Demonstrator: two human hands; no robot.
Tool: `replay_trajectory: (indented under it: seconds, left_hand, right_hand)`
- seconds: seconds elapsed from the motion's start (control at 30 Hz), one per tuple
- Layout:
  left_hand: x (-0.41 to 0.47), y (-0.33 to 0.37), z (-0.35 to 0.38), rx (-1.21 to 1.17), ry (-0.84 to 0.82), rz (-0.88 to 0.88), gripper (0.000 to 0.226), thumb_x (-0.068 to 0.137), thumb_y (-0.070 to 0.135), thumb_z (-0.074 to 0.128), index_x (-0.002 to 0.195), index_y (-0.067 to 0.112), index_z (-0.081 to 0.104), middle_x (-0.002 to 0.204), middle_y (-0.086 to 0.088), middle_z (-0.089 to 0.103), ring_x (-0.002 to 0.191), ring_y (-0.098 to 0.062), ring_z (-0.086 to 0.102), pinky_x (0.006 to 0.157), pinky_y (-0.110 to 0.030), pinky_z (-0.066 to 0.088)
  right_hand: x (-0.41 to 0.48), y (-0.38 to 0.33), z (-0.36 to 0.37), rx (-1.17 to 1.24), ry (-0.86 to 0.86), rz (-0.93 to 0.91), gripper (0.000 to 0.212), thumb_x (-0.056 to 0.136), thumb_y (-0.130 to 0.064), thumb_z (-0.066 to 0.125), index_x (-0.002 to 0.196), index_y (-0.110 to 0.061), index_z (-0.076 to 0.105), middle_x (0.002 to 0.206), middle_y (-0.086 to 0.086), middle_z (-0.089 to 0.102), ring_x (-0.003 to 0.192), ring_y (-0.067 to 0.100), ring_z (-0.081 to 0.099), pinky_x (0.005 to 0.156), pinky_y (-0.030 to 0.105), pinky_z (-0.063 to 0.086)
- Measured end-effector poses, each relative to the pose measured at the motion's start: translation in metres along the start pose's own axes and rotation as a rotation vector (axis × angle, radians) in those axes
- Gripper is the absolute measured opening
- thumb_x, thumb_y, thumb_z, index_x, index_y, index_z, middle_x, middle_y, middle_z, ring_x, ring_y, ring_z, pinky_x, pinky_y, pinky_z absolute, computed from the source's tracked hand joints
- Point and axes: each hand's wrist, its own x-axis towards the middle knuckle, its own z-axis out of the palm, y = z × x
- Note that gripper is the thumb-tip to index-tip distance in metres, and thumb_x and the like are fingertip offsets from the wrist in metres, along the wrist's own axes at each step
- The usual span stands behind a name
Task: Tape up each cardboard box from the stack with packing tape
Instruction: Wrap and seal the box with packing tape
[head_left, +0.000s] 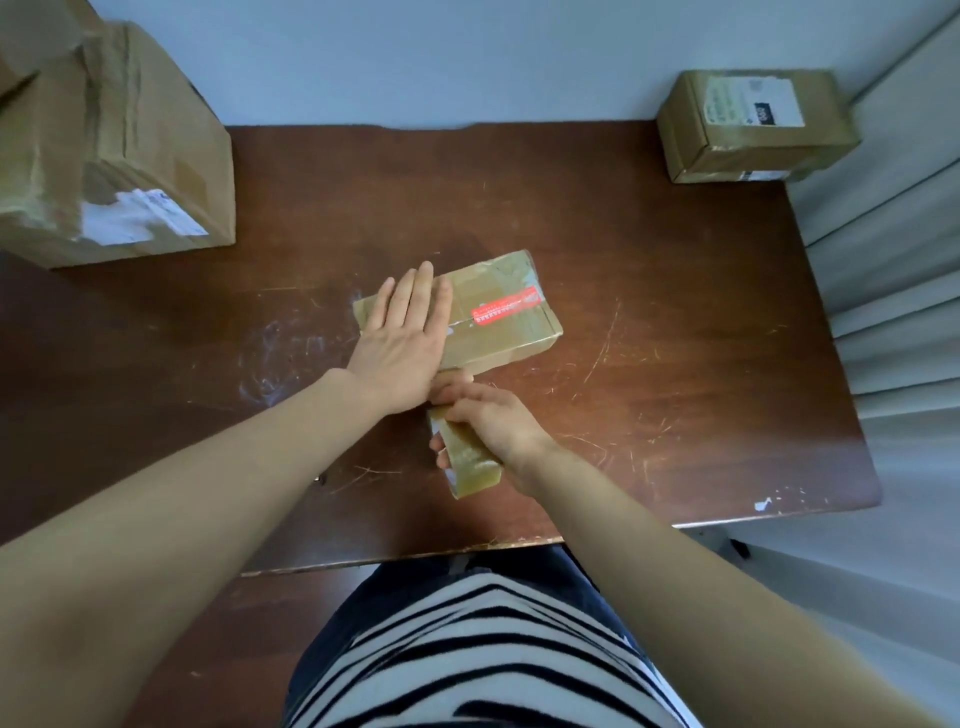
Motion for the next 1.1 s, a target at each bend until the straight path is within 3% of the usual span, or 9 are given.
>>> replay_trajectory:
  seconds: [0.23,0.43,0.53,0.6,0.7,0.83,0.9,1.0,1.1]
  left_hand:
    - [-0.005,-0.010,-0.008,-0.109,-0.049,-0.084,0.109,0.072,0.086,0.040,0.151,0.032,-0.012,0.157,-0.018,-0.010,0.145,-0.033,-0.010,0.113,-0.056,-0.011]
    - [-0.011,-0.022,-0.037,-0.562,-0.178,-0.134,0.091,0.069,0.078,0.060,0.146,0.041,0.031,0.147,-0.003,0.035,0.135,-0.023,0.030,0.112,-0.040,0.028]
    - [-0.015,-0.029,-0.048,-1.041,-0.270,-0.225,0.051,0.071,0.062,0.065,0.116,0.039,0.065,0.120,0.012,0.061,0.118,-0.009,0.052,0.099,-0.024,0.037]
    - [-0.018,-0.028,-0.044,-1.138,-0.088,-0.272,0.023,0.084,0.045,0.065,0.105,0.036,0.069,0.109,0.010,0.065,0.114,-0.011,0.057,0.094,-0.023,0.040]
    - [-0.037,-0.023,-0.036,-1.443,0.146,-0.302,0.041,0.093,0.007,0.051,0.131,0.020,0.056,0.129,0.001,0.058,0.122,-0.012,0.053,0.096,-0.021,0.043]
    - [-0.060,-0.019,-0.009,-0.908,0.125,-0.038,0.104,0.060,0.046,0.063,0.150,0.015,0.021,0.153,-0.004,0.020,0.142,-0.018,0.018,0.113,-0.033,0.021]
    - [-0.056,-0.020,0.002,-0.717,0.154,-0.015,0.104,0.062,0.058,0.060,0.148,0.011,0.028,0.149,-0.008,0.028,0.138,-0.025,0.022,0.112,-0.036,0.022]
    - [-0.051,-0.023,0.000,-0.721,0.226,-0.068,0.081,0.074,0.047,0.066,0.141,0.007,0.042,0.133,-0.012,0.045,0.123,-0.030,0.040,0.100,-0.043,0.041]
    - [-0.051,-0.021,-0.007,-0.645,0.215,-0.096,0.093,0.076,0.024,0.075,0.151,0.009,0.023,0.144,-0.013,0.036,0.131,-0.030,0.032,0.098,-0.046,0.042]
  right_hand:
    - [-0.012,0.010,-0.001,-0.031,-0.017,-0.055,0.027,0.088,0.002,0.053,0.112,-0.007,0.064,0.083,0.020,0.061,0.058,0.024,0.059,0.058,0.029,0.056]
    - [-0.046,0.001,-0.005,-0.041,-0.080,-0.269,0.023,0.092,0.002,0.053,0.103,-0.014,0.066,0.078,0.008,0.060,0.052,0.009,0.058,0.053,0.022,0.051]
    - [-0.054,-0.017,-0.001,-0.062,-0.104,-0.372,0.024,0.093,-0.002,0.054,0.105,-0.020,0.065,0.076,0.009,0.063,0.056,0.017,0.059,0.059,0.028,0.052]
    - [-0.051,-0.032,0.004,-0.062,-0.079,-0.385,0.022,0.093,-0.006,0.056,0.108,-0.020,0.064,0.078,0.011,0.065,0.061,0.023,0.060,0.059,0.029,0.054]
    - [-0.042,-0.053,0.014,-0.052,-0.059,-0.374,0.020,0.093,-0.007,0.059,0.113,-0.011,0.061,0.076,0.012,0.064,0.057,0.021,0.060,0.050,0.026,0.053]
    - [-0.033,-0.068,0.024,-0.067,-0.075,-0.363,0.021,0.094,-0.012,0.059,0.114,-0.005,0.059,0.072,0.012,0.062,0.050,0.019,0.058,0.052,0.030,0.054]
    - [-0.032,-0.070,0.027,-0.123,-0.099,-0.376,0.023,0.094,-0.015,0.059,0.115,-0.005,0.058,0.071,0.012,0.062,0.050,0.021,0.058,0.055,0.033,0.054]
    - [-0.036,-0.068,0.026,-0.200,-0.130,-0.408,0.014,0.094,-0.016,0.059,0.106,-0.008,0.060,0.065,0.013,0.060,0.049,0.023,0.057,0.056,0.031,0.054]
    - [-0.038,-0.052,0.019,-0.228,-0.090,-0.405,0.005,0.093,-0.012,0.059,0.092,-0.007,0.060,0.057,0.012,0.056,0.041,0.019,0.052,0.045,0.024,0.047]
